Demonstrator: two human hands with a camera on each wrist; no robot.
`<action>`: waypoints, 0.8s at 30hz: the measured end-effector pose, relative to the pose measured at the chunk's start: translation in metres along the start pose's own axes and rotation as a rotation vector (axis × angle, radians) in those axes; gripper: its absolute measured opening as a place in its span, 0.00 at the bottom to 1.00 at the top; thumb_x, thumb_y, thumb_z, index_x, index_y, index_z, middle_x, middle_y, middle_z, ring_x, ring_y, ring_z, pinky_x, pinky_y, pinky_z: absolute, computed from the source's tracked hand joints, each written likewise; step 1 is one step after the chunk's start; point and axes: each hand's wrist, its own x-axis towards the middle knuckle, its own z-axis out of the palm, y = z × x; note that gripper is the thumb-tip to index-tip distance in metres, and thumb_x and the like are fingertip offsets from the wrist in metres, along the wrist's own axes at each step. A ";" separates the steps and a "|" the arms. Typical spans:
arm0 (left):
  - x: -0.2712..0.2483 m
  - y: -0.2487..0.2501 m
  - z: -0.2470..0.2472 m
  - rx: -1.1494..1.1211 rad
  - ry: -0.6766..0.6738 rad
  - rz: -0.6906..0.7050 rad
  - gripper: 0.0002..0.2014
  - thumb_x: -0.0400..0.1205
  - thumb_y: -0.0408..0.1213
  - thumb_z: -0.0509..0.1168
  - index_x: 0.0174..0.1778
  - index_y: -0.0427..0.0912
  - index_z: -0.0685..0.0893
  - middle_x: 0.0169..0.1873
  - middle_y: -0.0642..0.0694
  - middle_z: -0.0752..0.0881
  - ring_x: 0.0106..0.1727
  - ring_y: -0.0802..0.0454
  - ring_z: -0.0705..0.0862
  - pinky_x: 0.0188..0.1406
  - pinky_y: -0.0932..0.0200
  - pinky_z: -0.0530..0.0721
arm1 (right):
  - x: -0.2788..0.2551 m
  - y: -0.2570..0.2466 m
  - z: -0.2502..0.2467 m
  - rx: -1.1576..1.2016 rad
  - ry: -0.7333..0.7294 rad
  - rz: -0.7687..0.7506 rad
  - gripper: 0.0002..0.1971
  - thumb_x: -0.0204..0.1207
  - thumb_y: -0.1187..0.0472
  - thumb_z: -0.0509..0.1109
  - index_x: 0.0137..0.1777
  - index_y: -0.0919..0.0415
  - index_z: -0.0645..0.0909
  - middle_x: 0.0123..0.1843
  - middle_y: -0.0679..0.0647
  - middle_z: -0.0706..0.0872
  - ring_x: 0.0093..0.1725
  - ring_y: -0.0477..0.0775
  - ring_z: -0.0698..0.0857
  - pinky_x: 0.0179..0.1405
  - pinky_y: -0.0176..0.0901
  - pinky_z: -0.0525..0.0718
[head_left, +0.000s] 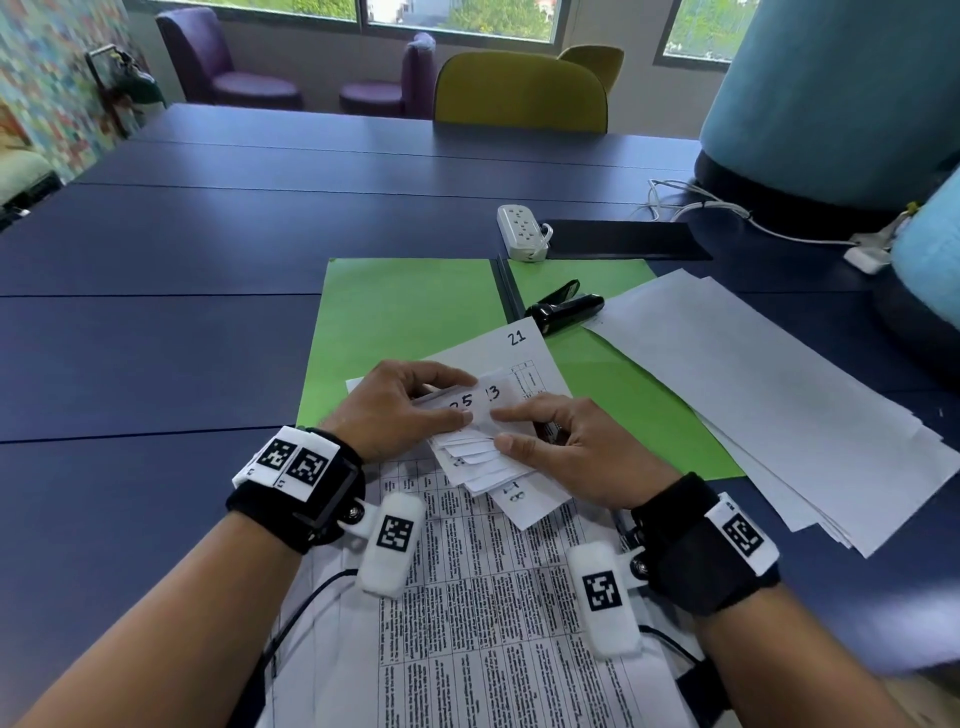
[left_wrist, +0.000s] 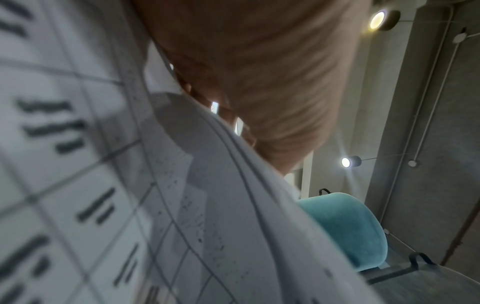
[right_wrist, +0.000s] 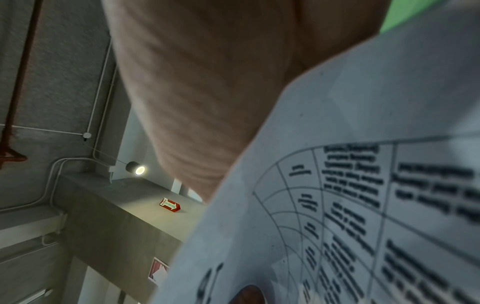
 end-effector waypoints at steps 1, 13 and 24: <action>0.000 0.000 0.000 -0.001 0.005 -0.007 0.16 0.75 0.37 0.81 0.54 0.62 0.92 0.46 0.47 0.94 0.46 0.44 0.93 0.58 0.41 0.90 | 0.000 0.000 0.000 0.001 0.005 0.007 0.26 0.74 0.39 0.73 0.71 0.43 0.81 0.71 0.38 0.81 0.71 0.39 0.78 0.76 0.53 0.75; -0.003 0.003 0.000 -0.005 0.009 -0.007 0.16 0.74 0.35 0.80 0.54 0.59 0.92 0.45 0.51 0.94 0.45 0.49 0.93 0.58 0.42 0.91 | 0.000 -0.003 0.000 -0.037 -0.014 0.003 0.28 0.74 0.40 0.72 0.73 0.46 0.80 0.69 0.39 0.80 0.69 0.37 0.77 0.63 0.30 0.73; -0.002 -0.001 0.001 -0.095 0.005 0.011 0.20 0.63 0.45 0.83 0.52 0.60 0.92 0.48 0.44 0.94 0.49 0.38 0.93 0.57 0.35 0.90 | -0.001 -0.005 0.000 -0.024 -0.037 0.005 0.33 0.68 0.33 0.70 0.72 0.44 0.80 0.65 0.36 0.78 0.68 0.38 0.77 0.74 0.49 0.77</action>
